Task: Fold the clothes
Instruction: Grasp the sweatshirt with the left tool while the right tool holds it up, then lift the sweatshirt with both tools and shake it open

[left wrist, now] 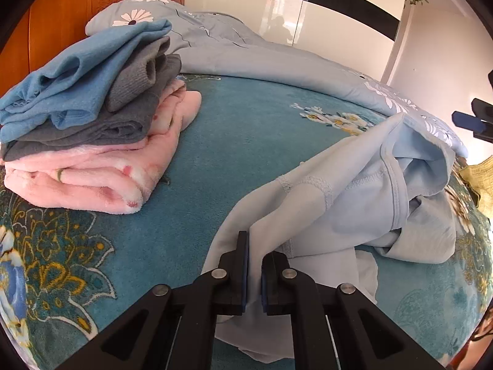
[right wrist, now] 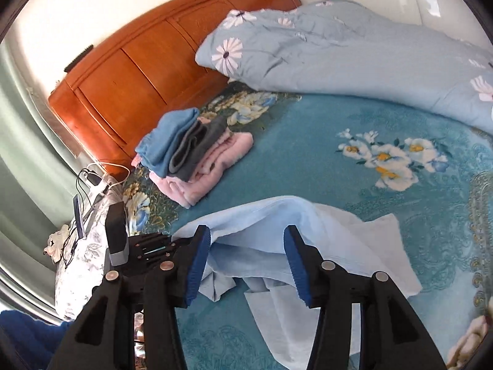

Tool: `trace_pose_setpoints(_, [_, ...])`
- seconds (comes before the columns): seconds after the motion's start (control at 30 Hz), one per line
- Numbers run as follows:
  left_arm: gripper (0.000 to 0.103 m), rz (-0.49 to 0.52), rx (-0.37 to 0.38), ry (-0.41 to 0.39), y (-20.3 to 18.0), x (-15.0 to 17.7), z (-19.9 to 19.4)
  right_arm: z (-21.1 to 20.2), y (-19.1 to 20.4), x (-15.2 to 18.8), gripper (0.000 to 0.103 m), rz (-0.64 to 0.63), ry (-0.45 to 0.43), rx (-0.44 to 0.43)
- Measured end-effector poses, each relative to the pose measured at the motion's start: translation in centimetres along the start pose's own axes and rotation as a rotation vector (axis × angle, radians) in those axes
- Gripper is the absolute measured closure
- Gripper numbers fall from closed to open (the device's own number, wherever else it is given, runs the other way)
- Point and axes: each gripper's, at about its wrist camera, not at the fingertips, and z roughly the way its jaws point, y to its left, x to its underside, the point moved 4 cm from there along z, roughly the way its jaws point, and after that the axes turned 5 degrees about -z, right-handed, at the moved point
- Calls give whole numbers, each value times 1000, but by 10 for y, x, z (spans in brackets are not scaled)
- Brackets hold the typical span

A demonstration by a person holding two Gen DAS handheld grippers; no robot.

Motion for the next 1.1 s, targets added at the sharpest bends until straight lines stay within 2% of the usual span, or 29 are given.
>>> trace_pose_setpoints(0.07, [95, 0, 0, -3, 0, 0, 0, -19, -20, 5, 50, -26, -25, 109])
trace_pose_setpoints(0.13, [95, -4, 3, -6, 0, 1, -1, -23, -42, 14, 50, -30, 2, 216])
trace_pose_setpoints(0.27, [95, -17, 12, -5, 3, 1, 0, -10, -79, 44, 50, -47, 105, 299])
trace_pose_setpoints(0.33, [95, -14, 10, -4, 3, 0, 1, -1, -90, 54, 50, -43, 125, 297])
trace_pose_setpoints(0.4, [95, -5, 2, -3, 2, -1, 2, 6, -95, 57, 50, -30, 106, 266])
trace_pose_setpoints(0.63, [95, -7, -8, 3, 1, -3, 6, 23, -87, 44, 50, -44, 49, 223])
trace_pose_setpoints(0.67, [95, -8, -11, 5, 0, -4, 6, 25, -85, 43, 52, -46, 52, 214])
trace_pose_setpoints(0.77, [95, -10, -20, -5, -3, -7, -1, 28, -80, 44, 88, -17, 73, 216])
trace_pose_setpoints(0.8, [97, -9, -21, -13, -4, -9, -5, 25, -77, 43, 92, -5, 67, 221])
trace_pose_setpoints(0.93, [97, 16, -22, -74, -11, -23, -41, -5, -63, 30, 95, 17, -24, 277])
trace_pose_setpoints(1.1, [97, 76, 8, -215, -36, -68, -109, -90, -33, -9, 95, 18, -225, 369])
